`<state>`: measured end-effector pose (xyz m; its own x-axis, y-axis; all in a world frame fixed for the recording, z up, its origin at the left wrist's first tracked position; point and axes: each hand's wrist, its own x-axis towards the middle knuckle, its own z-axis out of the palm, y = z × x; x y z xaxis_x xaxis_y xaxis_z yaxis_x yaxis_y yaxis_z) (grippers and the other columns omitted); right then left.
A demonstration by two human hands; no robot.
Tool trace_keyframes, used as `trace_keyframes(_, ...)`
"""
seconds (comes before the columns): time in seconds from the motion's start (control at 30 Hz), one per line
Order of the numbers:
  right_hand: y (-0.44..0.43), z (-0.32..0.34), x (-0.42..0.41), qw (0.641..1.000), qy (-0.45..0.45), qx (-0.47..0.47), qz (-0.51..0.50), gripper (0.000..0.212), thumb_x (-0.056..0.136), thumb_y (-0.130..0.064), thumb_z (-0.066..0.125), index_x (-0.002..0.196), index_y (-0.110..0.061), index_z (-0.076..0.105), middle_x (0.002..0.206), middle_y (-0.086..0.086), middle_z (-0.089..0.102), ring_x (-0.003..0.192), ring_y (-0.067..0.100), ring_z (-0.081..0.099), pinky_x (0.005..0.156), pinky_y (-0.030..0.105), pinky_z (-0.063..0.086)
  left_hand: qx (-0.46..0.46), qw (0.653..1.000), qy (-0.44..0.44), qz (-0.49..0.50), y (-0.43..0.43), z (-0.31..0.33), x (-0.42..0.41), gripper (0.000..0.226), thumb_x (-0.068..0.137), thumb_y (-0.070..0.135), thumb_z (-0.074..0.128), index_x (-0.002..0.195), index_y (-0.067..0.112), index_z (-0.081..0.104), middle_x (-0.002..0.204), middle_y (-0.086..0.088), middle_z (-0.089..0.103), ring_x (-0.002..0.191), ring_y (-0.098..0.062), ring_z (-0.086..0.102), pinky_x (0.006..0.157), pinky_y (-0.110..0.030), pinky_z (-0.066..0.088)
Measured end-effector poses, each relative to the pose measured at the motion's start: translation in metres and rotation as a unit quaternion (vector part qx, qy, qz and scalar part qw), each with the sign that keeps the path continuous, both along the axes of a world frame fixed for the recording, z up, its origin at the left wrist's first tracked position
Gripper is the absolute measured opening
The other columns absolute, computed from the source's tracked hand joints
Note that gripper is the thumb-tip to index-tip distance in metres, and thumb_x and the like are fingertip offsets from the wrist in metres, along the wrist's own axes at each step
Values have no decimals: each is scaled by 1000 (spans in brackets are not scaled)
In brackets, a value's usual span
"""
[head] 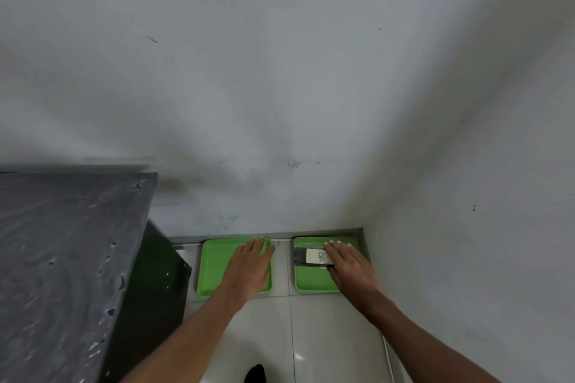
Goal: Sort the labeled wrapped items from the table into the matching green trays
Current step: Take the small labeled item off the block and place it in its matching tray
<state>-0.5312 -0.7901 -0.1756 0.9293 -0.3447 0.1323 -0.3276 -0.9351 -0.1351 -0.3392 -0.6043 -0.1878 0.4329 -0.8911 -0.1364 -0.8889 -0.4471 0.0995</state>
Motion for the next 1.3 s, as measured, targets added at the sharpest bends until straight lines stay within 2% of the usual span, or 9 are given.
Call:
trace_keyframes(0.13,-20,-46,-6,1000,1,4,7,60,60,-16,87,115,-10,65,109,8,71,98,25,67,89,38,54,-23,1000,12,8,-23,-44,-15,54,63,16,81,115,15,67,113,-15,70,103,-32,67,80,-44,59)
trace_keyframes(0.23,-34,-107,-11,1000,-10,8,6,58,60,-16,87,113,-10,66,106,9,71,94,26,68,84,38,57,-21,999,30,21,-43,-101,-29,50,85,18,63,134,14,53,137,-18,56,126,-34,53,100,-47,48)
trace_keyframes(0.3,-43,-161,-15,1000,-10,11,5,57,59,-16,88,111,-9,67,103,10,71,90,27,68,80,37,58,-6,999,40,28,-53,-154,-39,52,90,19,54,141,15,44,146,-17,46,134,-34,43,106,-47,41)
trace_keyframes(0.53,-59,-375,-33,999,17,35,-9,51,68,-13,80,115,-9,62,106,10,70,90,27,65,75,39,58,-9,998,62,29,-74,-360,-62,54,83,10,55,136,10,50,139,-21,53,125,-37,51,95,-49,48)
trace_keyframes(0.67,-61,-462,-40,999,21,42,-24,50,69,-13,79,116,-9,61,105,11,70,90,27,66,72,40,59,-16,998,50,16,-81,-439,-65,52,83,10,55,136,11,50,136,-19,55,120,-37,55,89,-46,50)
trace_keyframes(0.8,-66,-510,-47,998,22,50,-43,46,72,-13,75,116,-10,60,105,11,69,91,29,64,70,40,57,-8,999,44,20,-84,-477,-70,53,88,14,51,141,12,44,142,-16,48,123,-35,50,90,-45,48)
trace_keyframes(1.0,-88,-542,-50,996,45,60,-52,42,76,-14,71,116,-13,59,107,8,68,94,28,62,69,40,56,2,998,38,42,-94,-498,-70,53,90,15,48,143,13,40,144,-15,45,126,-35,47,91,-45,47)
trace_keyframes(1.13,-121,-559,-44,994,62,69,-52,40,75,-12,69,114,-12,60,108,9,66,95,29,61,68,41,56,-2,998,43,53,-117,-514,-63,53,87,13,51,140,12,45,139,-16,51,119,-36,53,85,-45,50)
trace_keyframes(1.3,-176,-594,-32,989,85,96,-68,48,77,-13,69,123,-13,57,110,9,64,99,28,60,70,40,55,3,995,76,57,-157,-554,-50,52,79,9,60,130,8,55,127,-21,60,106,-40,61,74,-48,57)
